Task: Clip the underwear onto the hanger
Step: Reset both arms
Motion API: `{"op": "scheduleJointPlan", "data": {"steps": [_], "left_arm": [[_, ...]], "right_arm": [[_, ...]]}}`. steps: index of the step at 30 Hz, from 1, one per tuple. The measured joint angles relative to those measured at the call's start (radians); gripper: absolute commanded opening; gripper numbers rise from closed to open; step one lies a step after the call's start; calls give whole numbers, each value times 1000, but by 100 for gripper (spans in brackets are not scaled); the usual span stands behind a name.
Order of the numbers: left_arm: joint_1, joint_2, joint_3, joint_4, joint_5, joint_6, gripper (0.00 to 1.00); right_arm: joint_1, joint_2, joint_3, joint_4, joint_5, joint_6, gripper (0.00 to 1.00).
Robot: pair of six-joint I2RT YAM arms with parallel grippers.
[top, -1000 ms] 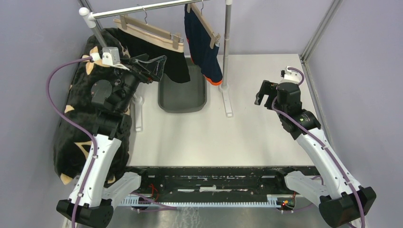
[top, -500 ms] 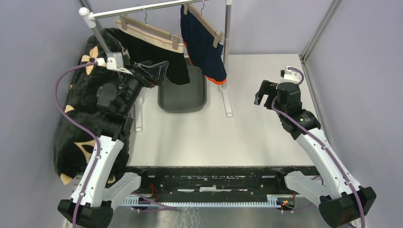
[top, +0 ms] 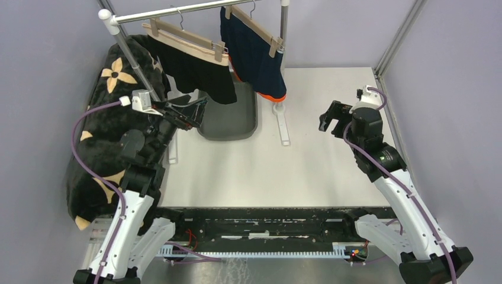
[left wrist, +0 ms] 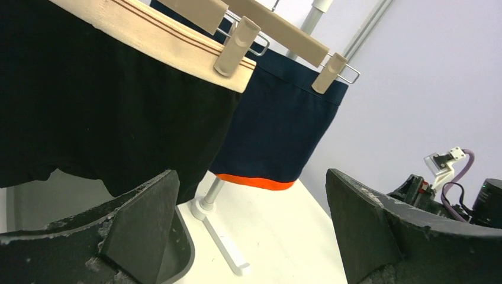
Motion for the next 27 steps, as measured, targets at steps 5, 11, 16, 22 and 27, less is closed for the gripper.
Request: {"op": "scheduleJointPlan", "data": {"steps": [5,11,16,22,27], "left_arm": [[0,-55,-39,7,16,-23,99],[0,-129,-114,6,17,-36,99],[0,-154,-132,11,17,-37,99],[0,-150,-151,26,23,-41,99],[0,-150,-176,46,43,-60,99]], "right_arm": [[0,-13,-16,15,-5,12,100],[0,-50,-59,30,-6,17,100],[0,-97,-98,85,-32,38,100],[0,-105,-140,111,-58,51,100],[0,-115,-153,114,-65,51,100]]}}
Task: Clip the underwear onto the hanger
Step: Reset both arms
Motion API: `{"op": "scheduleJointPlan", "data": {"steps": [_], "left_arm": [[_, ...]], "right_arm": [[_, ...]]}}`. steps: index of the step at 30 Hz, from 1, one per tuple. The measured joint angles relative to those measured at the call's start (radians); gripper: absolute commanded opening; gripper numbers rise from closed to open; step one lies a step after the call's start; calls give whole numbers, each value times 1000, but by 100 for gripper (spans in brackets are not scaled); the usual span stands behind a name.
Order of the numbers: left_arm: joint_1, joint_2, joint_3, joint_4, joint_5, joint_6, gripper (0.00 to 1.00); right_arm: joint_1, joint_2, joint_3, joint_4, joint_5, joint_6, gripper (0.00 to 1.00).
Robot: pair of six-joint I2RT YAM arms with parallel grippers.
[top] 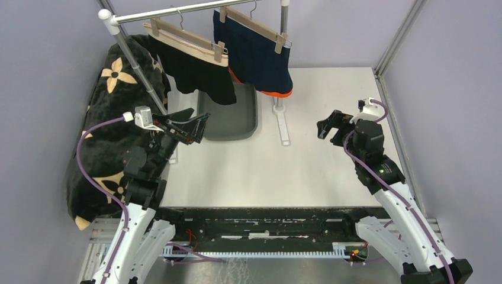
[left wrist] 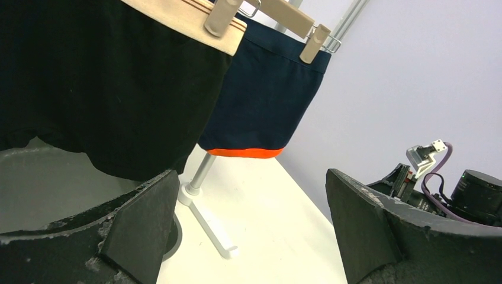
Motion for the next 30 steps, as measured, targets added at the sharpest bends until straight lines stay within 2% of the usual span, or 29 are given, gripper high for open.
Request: {"op": "scheduleJointPlan", "data": {"steps": [12,30], "left_arm": [[-2,10,-2,59,32,-5,99],[-2,-25,-13,50,31,-5,99]], "right_arm": [[0,-91,-11,-25,9,-2,100],[0,-78,-28,-22,-9,6,100]]}}
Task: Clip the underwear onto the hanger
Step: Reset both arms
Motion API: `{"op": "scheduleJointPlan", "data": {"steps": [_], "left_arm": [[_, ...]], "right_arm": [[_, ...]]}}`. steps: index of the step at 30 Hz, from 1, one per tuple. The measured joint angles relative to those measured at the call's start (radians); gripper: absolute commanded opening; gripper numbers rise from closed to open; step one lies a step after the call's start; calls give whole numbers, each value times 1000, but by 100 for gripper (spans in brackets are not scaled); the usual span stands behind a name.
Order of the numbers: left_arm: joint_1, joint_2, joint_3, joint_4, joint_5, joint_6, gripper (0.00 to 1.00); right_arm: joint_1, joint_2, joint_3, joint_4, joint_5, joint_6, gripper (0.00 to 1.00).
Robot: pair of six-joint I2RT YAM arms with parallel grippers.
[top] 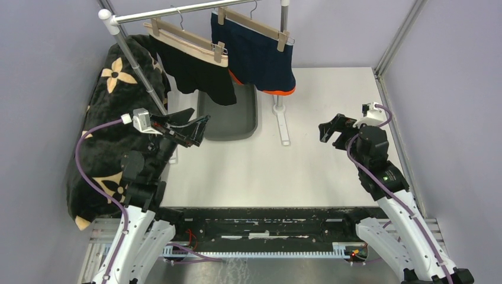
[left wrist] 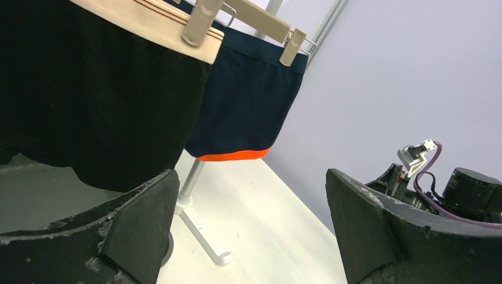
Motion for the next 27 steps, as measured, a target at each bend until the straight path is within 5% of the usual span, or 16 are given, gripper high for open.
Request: {"op": "scheduleJointPlan", "data": {"steps": [27], "left_arm": [[0,3,-10,1,0,0,99]], "right_arm": [[0,22,0,2,2,0,100]]}}
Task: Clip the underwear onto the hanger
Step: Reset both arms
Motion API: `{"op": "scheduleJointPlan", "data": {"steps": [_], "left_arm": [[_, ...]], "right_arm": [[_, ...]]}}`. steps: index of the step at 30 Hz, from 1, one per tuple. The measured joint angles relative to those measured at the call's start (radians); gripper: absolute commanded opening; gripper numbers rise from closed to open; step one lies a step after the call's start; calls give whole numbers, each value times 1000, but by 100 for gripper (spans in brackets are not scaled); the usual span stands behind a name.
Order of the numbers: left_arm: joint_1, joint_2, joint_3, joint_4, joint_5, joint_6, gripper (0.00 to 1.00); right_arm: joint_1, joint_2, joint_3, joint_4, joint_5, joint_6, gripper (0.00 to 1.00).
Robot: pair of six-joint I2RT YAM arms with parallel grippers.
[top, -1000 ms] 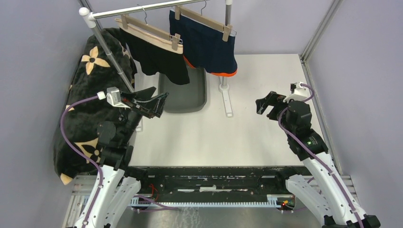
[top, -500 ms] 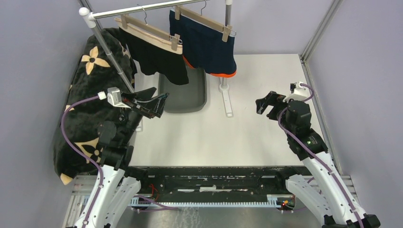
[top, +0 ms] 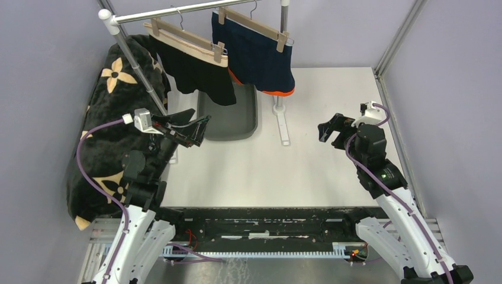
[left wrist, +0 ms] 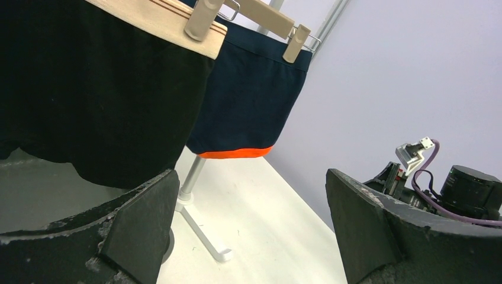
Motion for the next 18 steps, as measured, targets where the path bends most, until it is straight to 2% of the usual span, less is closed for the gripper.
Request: {"op": "scheduleJointPlan", "data": {"steps": [7,13,18], "left_arm": [[0,0,-1,-1,-1,0,99],[0,0,-2,0,-1,0,99],[0,0,-3,0,-1,0,99]], "right_arm": [[0,21,0,3,4,2,100],[0,112,9,-10,13,16,100],[0,94,9,0,-13,11,100]]}}
